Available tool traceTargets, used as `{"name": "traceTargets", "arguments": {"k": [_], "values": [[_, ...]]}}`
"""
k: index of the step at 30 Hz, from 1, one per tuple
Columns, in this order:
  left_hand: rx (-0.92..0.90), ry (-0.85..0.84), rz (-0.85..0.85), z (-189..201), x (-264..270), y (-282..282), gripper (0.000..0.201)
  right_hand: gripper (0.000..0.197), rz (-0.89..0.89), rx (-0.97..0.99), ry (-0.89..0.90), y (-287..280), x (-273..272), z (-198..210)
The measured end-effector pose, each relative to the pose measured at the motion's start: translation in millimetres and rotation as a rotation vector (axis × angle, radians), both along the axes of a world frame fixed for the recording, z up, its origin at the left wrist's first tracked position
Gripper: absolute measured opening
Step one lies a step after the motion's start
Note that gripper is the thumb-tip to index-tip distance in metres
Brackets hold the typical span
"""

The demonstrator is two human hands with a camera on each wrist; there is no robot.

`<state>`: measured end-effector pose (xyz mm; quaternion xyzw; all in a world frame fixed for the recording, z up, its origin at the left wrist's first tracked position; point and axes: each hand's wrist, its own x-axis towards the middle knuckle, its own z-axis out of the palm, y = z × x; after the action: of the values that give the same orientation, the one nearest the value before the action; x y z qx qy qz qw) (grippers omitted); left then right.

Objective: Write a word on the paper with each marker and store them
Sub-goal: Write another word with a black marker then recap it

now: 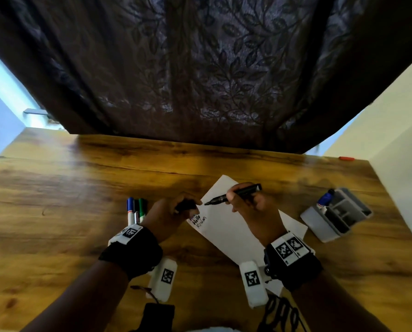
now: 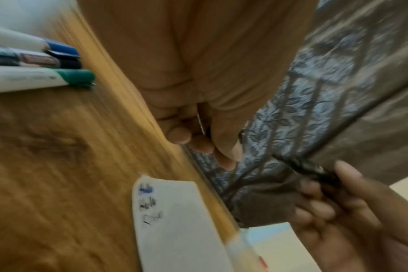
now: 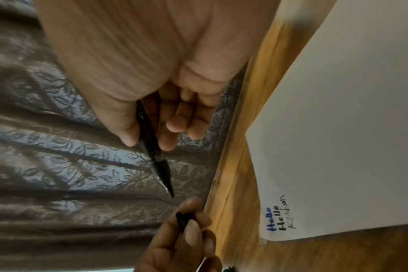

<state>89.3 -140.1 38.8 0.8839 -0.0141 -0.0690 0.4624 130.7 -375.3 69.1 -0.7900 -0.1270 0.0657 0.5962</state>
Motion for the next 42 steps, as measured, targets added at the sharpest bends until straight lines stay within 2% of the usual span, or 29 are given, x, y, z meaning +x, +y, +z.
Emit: {"name": "traceTargets", "arguments": {"k": [7,17,23,28,35,42], "values": [[-0.15,0.022,-0.019,18,-7,-9,0.021,0.005,-0.028,-0.015,-0.053,15,-7,11],[-0.131,0.057,-0.083,27,-16,-6,0.019,0.003,-0.088,-0.061,-0.017,23,-19,13],[-0.286,0.035,-0.108,30,-17,-13,0.013,0.005,-0.077,-0.074,-0.052,26,-24,18],[-0.315,-0.018,-0.12,36,-13,-25,0.021,0.016,-0.085,-0.017,-0.016,22,-22,23],[-0.177,-0.256,-0.115,60,5,-58,0.02,0.022,-0.152,0.151,-0.096,2,-16,41],[-0.338,-0.092,-0.166,67,11,-89,0.024,0.013,-0.049,0.079,-0.099,-39,-7,48]]}}
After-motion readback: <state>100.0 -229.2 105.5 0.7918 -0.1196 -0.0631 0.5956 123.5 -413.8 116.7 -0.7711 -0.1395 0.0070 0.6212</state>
